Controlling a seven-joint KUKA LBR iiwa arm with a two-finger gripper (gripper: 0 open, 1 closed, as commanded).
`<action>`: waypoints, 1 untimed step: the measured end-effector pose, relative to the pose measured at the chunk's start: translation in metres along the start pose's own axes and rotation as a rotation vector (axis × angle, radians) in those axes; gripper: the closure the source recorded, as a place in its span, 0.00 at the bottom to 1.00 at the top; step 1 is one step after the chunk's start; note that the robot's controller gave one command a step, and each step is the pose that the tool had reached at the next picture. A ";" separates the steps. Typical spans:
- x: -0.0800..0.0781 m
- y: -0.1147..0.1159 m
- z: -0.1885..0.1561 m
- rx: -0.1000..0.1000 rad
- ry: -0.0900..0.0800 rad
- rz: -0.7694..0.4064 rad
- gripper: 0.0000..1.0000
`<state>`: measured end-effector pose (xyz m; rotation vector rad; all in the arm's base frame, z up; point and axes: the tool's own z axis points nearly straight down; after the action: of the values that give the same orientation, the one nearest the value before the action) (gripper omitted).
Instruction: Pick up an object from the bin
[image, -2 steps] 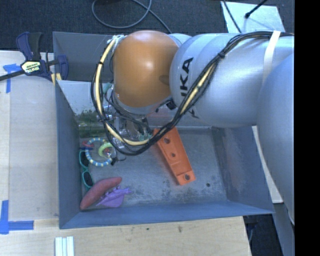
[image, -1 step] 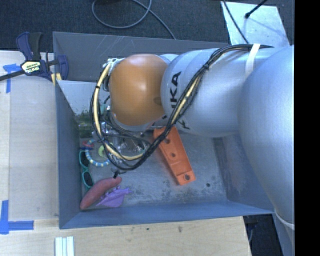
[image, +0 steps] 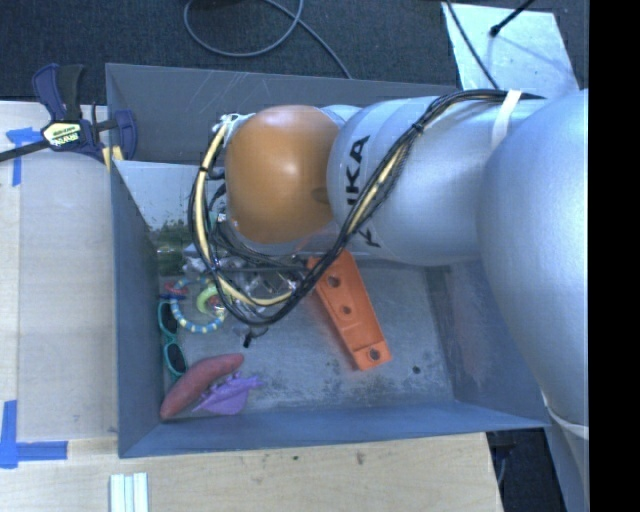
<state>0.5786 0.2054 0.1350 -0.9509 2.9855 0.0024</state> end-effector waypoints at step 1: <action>-0.008 -0.018 -0.005 0.001 -0.003 0.093 0.00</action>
Offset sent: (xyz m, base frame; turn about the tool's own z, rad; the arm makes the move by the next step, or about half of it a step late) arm 0.0465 0.0030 -0.0182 -0.1144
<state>0.5952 0.1951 0.1400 -0.8108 3.0234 0.0022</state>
